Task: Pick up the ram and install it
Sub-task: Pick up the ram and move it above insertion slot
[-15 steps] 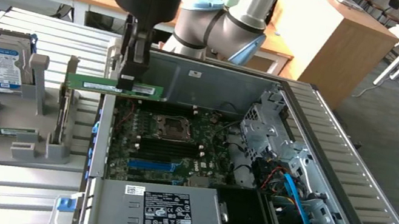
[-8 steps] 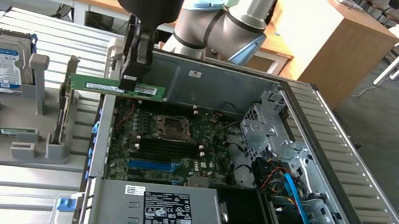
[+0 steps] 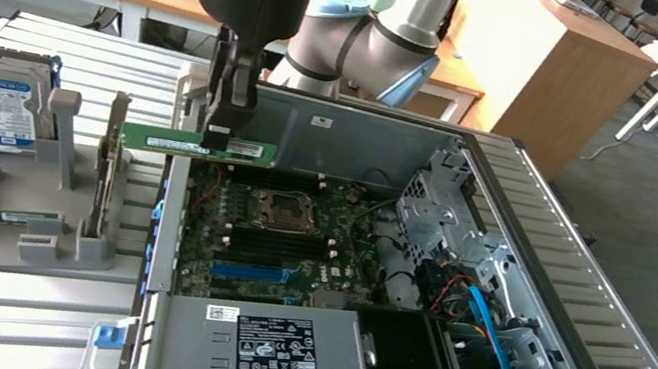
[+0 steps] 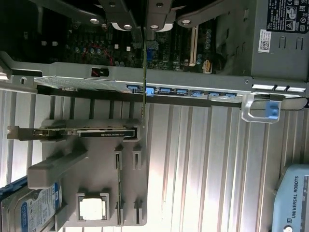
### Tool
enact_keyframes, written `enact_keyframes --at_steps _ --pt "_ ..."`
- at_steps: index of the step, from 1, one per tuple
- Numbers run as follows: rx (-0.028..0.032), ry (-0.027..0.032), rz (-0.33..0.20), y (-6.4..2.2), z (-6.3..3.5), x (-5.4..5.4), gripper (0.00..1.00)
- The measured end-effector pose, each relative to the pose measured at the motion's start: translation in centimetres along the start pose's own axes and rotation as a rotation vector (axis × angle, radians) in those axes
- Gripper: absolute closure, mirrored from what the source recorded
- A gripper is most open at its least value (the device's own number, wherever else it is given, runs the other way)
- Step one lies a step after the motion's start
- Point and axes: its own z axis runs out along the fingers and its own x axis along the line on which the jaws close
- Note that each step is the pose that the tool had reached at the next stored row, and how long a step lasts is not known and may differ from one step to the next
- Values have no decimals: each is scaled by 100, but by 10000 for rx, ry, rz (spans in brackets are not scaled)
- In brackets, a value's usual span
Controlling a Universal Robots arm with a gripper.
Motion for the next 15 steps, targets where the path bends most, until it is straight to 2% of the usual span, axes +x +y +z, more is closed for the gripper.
enact_keyframes --at_steps 15 --pt "0 3 1 -82 -3 4 87"
